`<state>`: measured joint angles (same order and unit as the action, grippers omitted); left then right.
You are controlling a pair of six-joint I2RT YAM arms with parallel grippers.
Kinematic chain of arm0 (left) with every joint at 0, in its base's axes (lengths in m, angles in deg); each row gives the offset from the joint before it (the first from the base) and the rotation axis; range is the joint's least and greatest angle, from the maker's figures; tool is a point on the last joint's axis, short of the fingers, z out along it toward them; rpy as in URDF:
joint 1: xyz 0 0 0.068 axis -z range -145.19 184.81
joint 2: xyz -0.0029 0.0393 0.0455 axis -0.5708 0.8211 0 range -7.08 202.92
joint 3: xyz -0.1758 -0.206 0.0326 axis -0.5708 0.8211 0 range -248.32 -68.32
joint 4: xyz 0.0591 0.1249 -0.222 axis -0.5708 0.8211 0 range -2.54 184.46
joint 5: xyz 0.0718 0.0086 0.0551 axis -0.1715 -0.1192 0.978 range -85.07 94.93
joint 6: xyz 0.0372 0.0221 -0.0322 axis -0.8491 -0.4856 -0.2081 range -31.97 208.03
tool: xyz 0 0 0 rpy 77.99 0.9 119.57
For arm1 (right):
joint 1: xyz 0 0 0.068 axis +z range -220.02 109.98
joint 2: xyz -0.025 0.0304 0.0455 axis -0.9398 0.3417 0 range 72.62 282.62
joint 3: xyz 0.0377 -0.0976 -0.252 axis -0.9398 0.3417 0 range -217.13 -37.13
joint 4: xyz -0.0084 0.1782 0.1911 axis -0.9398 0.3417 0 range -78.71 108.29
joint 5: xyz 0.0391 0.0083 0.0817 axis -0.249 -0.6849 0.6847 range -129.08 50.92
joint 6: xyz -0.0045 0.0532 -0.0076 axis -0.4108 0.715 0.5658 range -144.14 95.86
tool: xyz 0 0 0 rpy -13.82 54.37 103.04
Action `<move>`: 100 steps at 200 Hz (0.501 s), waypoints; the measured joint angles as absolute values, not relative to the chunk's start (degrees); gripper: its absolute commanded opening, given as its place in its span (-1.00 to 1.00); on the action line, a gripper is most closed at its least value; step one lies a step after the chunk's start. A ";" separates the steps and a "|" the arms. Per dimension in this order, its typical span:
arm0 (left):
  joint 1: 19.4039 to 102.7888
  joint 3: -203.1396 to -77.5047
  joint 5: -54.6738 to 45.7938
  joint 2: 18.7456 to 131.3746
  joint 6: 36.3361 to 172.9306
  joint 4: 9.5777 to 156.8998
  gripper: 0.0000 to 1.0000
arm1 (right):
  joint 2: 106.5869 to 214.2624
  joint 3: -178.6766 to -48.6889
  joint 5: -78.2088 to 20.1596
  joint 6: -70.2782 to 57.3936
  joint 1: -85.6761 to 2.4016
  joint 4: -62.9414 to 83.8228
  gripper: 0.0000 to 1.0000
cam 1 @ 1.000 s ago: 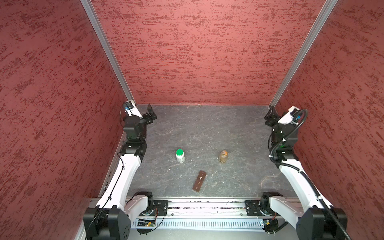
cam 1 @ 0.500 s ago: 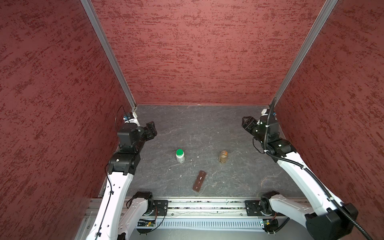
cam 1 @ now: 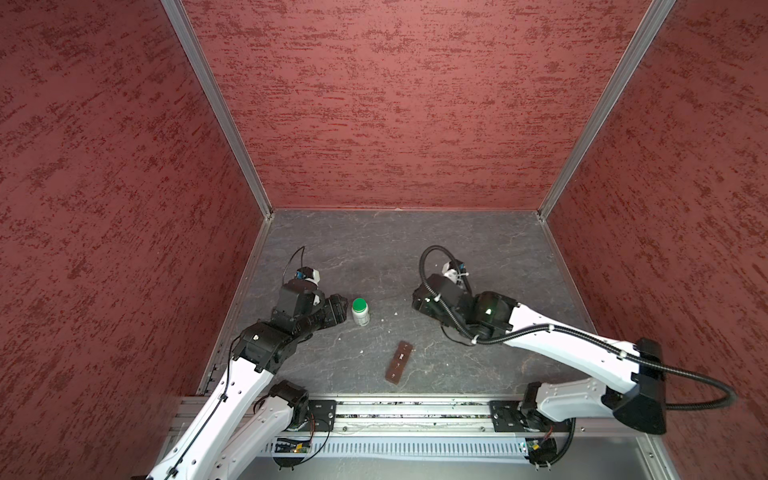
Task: Sort the pills into containers
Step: 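Lower the right gripper onto the red pill organizer while the left arm approaches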
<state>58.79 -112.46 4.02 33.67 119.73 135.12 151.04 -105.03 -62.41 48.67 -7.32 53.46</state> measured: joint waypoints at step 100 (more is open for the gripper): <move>68.83 -107.52 8.68 30.72 128.60 138.72 0.56 | 166.93 -109.55 -62.52 63.71 4.41 58.99 0.48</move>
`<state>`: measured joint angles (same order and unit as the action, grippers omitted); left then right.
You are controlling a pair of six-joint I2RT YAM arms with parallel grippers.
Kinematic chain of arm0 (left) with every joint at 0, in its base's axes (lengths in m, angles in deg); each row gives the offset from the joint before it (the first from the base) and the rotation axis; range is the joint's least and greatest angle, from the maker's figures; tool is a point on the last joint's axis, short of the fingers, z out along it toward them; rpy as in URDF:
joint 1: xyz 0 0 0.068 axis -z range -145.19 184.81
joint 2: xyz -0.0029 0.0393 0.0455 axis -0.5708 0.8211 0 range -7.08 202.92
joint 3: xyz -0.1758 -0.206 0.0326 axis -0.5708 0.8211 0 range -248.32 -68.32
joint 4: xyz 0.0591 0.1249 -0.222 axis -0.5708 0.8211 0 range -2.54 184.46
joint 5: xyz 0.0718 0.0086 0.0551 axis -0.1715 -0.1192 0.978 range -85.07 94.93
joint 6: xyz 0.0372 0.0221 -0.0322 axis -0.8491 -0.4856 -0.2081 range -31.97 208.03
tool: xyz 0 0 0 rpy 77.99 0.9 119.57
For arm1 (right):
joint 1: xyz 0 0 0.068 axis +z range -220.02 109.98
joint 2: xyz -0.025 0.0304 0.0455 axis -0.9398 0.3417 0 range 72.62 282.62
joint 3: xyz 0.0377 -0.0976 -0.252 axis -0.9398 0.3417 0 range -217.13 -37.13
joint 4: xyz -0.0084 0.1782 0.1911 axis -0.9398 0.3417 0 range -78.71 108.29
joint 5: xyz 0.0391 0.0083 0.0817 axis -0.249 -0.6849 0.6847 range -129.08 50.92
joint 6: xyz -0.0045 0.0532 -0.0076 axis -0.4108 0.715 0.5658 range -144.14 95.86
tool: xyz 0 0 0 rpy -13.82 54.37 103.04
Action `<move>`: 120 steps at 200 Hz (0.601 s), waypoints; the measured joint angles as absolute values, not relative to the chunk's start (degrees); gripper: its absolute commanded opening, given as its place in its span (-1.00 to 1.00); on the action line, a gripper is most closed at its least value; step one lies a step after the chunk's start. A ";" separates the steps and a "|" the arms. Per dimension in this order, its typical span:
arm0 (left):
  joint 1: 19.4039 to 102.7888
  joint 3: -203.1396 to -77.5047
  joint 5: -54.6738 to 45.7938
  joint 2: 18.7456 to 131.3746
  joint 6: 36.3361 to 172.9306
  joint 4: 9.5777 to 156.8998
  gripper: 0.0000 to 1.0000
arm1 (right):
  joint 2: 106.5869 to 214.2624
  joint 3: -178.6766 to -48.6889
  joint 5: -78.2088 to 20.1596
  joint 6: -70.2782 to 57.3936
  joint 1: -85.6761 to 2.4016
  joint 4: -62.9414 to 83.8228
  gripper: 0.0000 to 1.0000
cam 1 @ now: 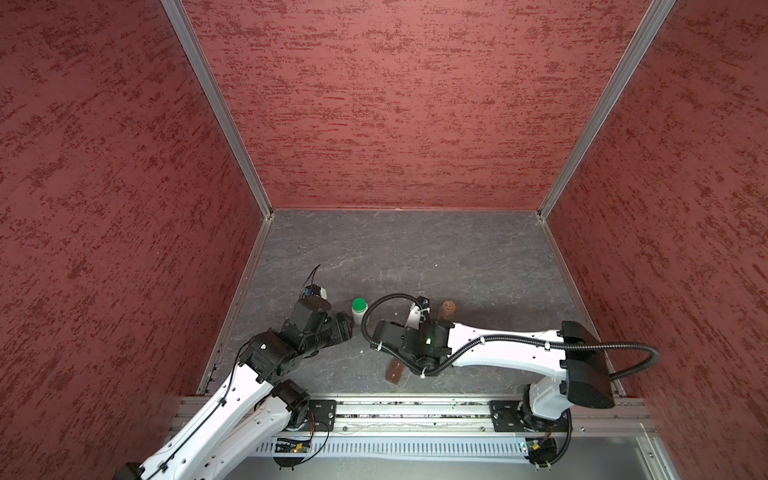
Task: Sort the pills into containers
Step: 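Lower the right gripper onto the red pill organizer while the left arm approaches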
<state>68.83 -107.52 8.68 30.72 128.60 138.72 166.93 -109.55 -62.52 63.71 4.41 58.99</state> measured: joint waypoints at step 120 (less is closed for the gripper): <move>74.29 -102.89 15.81 24.25 135.64 140.56 0.58 | 174.31 -103.94 -48.88 62.38 -2.06 50.12 0.46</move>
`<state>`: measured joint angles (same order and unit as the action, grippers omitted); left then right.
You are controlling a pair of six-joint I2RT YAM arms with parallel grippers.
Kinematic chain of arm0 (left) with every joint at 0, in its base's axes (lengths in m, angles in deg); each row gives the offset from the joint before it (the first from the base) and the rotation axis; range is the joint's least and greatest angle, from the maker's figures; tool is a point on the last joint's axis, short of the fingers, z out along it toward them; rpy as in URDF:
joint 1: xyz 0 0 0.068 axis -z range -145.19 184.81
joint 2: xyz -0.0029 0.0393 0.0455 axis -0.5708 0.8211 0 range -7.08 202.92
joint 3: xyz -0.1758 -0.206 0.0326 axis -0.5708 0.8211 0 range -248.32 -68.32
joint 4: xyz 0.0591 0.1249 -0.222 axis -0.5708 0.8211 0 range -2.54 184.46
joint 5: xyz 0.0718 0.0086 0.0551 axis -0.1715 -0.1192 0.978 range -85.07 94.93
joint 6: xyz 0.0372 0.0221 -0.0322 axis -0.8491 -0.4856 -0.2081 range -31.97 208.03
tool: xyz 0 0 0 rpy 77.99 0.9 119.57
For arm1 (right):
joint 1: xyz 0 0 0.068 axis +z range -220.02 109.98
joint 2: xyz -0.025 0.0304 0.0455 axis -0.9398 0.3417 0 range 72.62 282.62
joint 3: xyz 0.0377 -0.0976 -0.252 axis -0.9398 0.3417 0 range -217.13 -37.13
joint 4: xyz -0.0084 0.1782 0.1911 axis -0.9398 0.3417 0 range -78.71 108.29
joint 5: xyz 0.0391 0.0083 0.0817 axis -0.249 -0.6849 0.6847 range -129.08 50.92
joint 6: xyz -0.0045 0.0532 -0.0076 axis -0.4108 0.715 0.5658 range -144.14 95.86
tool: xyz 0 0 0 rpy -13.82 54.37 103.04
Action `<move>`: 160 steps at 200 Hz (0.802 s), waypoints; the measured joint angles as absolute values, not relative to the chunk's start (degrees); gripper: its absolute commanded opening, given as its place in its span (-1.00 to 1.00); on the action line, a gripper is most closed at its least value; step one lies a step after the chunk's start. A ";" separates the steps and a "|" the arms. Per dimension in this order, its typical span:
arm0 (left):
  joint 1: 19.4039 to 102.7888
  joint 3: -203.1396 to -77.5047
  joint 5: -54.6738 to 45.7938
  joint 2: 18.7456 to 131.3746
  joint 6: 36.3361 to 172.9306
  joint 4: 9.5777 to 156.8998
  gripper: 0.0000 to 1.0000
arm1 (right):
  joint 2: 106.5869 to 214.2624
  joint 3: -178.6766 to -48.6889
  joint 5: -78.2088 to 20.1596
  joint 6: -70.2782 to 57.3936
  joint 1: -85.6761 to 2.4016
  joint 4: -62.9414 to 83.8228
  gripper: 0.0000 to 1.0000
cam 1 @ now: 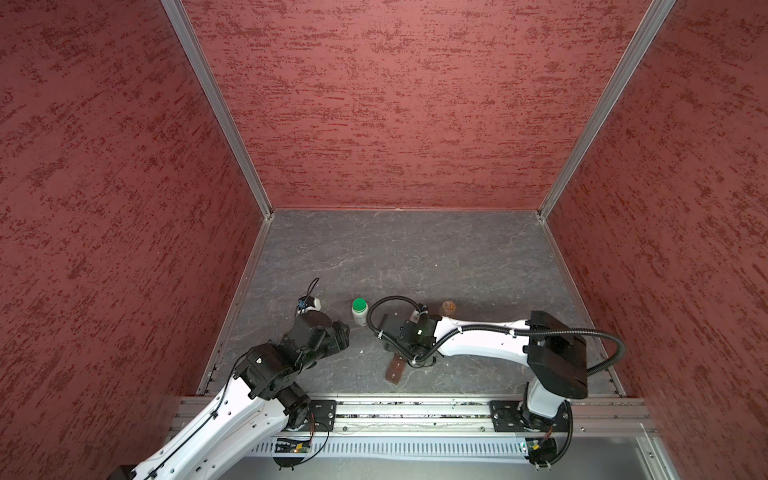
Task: Sort the pills into containers
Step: 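Lower the right gripper onto the red pill organizer while the left arm approaches, then close the right gripper on the end of the red pill organizer strip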
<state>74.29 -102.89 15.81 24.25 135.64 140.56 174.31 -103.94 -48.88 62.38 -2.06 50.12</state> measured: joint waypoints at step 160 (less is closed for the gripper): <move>74.36 -100.99 17.01 21.67 136.08 140.17 0.60 | 178.51 -109.33 -44.95 59.71 -3.00 55.26 0.49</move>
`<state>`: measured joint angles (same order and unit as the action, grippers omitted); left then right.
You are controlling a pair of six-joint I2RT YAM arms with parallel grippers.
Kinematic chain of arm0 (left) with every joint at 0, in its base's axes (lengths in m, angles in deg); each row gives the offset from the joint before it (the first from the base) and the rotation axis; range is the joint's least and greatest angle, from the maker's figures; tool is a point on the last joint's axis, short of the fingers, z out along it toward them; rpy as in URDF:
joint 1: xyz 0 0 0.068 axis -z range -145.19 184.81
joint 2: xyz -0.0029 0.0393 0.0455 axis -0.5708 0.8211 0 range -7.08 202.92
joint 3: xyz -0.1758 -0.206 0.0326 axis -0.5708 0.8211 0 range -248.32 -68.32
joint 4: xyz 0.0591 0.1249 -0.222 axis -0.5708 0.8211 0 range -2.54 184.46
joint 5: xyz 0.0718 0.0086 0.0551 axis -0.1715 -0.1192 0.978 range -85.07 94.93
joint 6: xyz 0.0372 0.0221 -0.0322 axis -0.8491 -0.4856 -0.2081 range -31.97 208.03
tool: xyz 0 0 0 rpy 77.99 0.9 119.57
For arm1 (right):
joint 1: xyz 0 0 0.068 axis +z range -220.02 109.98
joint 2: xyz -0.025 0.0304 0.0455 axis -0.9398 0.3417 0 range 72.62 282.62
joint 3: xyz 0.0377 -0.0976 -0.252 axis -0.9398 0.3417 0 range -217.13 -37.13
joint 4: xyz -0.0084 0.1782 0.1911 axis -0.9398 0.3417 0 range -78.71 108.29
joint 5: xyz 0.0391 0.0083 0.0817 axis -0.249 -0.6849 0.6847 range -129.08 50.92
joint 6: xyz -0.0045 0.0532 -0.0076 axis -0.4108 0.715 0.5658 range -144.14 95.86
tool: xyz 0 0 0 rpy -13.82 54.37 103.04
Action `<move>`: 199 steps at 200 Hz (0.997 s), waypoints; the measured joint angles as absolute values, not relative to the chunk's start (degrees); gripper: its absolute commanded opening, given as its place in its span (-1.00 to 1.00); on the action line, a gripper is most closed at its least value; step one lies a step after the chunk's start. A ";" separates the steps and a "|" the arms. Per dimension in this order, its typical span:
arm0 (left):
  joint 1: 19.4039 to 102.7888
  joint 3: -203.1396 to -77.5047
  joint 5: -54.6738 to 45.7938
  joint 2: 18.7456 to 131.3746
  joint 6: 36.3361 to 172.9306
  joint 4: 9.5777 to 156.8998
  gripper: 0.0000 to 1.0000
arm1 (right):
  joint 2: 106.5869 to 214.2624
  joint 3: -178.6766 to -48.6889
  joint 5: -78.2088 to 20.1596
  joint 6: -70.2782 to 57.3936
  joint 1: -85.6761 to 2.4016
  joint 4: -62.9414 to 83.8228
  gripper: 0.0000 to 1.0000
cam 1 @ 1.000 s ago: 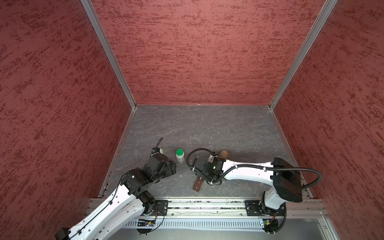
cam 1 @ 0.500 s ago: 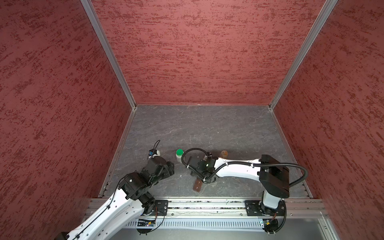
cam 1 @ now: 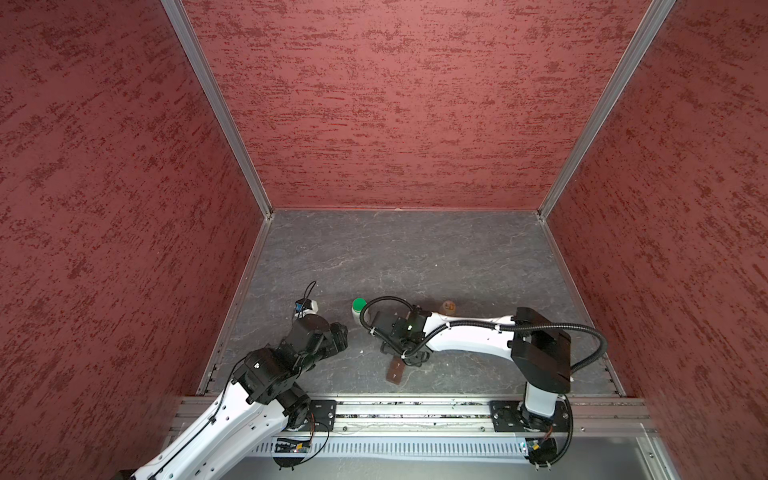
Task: Sort the pills into containers
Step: 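Close the right gripper on the end of the red pill organizer strip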
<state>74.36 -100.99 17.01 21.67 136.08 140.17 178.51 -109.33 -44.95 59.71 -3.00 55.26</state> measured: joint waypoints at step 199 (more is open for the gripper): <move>75.32 -100.99 16.40 19.88 136.21 140.17 0.61 | 183.45 -113.44 -39.07 54.07 0.41 60.92 0.44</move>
